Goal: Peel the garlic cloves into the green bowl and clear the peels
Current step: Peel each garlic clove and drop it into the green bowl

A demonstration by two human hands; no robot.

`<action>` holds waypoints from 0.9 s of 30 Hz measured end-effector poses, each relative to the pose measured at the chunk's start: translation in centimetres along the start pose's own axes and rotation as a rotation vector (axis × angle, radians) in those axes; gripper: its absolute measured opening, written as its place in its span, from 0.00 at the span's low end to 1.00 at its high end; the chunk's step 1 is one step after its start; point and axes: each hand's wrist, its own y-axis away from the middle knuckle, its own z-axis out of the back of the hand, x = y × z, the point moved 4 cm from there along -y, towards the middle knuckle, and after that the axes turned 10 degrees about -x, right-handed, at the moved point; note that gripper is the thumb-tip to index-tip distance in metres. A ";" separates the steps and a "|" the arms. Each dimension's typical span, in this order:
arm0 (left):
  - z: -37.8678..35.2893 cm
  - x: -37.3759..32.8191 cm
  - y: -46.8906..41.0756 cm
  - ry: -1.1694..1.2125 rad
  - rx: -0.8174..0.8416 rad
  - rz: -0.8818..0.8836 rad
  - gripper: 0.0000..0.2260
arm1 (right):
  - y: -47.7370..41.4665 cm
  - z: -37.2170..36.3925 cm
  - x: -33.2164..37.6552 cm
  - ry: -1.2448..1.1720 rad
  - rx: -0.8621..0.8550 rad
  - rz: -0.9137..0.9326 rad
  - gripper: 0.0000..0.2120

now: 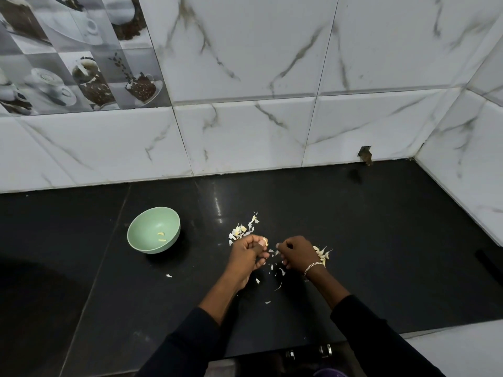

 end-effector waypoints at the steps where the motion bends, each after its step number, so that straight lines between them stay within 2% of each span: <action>1: 0.0 0.0 0.0 -0.012 0.003 -0.012 0.05 | 0.0 0.0 -0.1 0.010 -0.013 0.005 0.12; 5: 0.1 0.2 0.0 -0.046 -0.012 -0.050 0.06 | 0.3 0.3 0.1 -0.004 -0.048 0.041 0.04; 9: 0.2 0.3 -0.1 -0.071 -0.025 -0.085 0.05 | 0.4 0.3 0.5 -0.107 0.003 0.030 0.11; 12: 0.2 0.5 -0.2 -0.083 -0.034 -0.095 0.05 | 0.6 0.6 1.0 -0.068 -0.029 0.049 0.05; 16: 0.1 0.8 -0.3 -0.092 -0.031 -0.096 0.04 | 0.5 1.0 1.2 -0.005 -0.110 0.088 0.07; 18: 0.0 0.8 -0.3 -0.092 -0.028 -0.095 0.04 | 0.5 0.7 1.2 -0.076 -0.049 0.051 0.04; 21: -0.1 0.8 -0.3 -0.078 -0.029 -0.091 0.04 | 0.7 0.2 1.5 -0.228 0.057 -0.014 0.09; 23: -0.2 0.8 -0.3 -0.065 -0.026 -0.087 0.04 | 0.8 0.0 1.7 -0.305 0.115 -0.052 0.09; 27: -0.2 0.7 -0.2 -0.073 -0.014 -0.116 0.04 | 1.1 0.0 2.0 -0.316 0.135 -0.067 0.06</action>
